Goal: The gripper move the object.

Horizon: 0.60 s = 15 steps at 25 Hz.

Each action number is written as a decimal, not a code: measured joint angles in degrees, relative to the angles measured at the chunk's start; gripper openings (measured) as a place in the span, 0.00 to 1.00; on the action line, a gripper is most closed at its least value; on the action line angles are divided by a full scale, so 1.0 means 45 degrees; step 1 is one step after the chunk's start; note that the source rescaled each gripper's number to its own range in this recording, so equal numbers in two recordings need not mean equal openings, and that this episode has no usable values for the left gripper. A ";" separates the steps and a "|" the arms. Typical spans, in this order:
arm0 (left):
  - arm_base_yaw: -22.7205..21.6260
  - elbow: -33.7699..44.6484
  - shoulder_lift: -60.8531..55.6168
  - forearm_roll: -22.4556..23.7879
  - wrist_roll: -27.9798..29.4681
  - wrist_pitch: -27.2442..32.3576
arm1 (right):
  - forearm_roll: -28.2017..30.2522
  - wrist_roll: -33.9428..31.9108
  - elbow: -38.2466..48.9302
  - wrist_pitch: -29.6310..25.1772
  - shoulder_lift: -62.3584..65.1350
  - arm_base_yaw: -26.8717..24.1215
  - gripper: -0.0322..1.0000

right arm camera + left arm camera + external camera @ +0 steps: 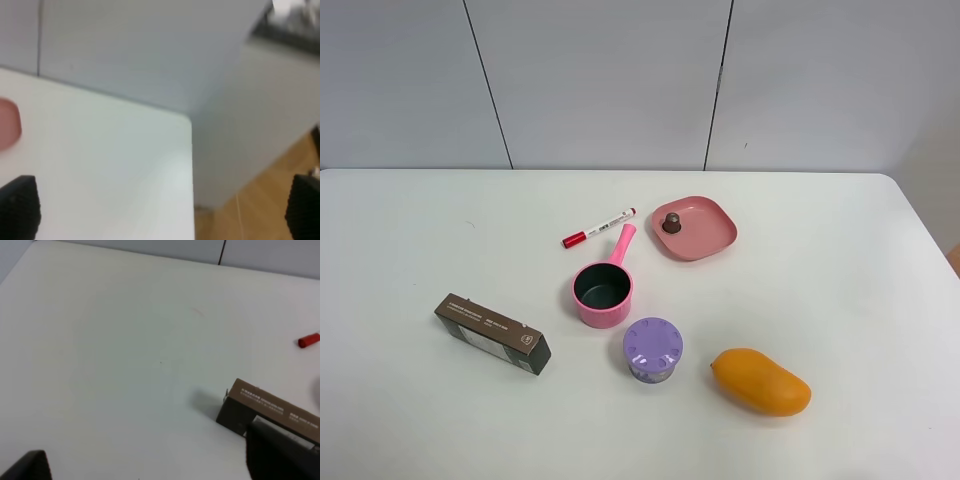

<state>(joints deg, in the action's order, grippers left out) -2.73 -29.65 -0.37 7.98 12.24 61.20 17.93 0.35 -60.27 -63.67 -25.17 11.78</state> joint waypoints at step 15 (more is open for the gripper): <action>0.0000 0.0000 0.0000 0.0013 0.0000 0.0000 | -0.3060 -0.1474 0.6487 0.0544 0.5634 -0.2197 0.99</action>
<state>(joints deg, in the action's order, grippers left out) -2.73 -29.65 -0.37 8.04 12.24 61.20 4.16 -6.28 -31.08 -61.22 0.18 1.89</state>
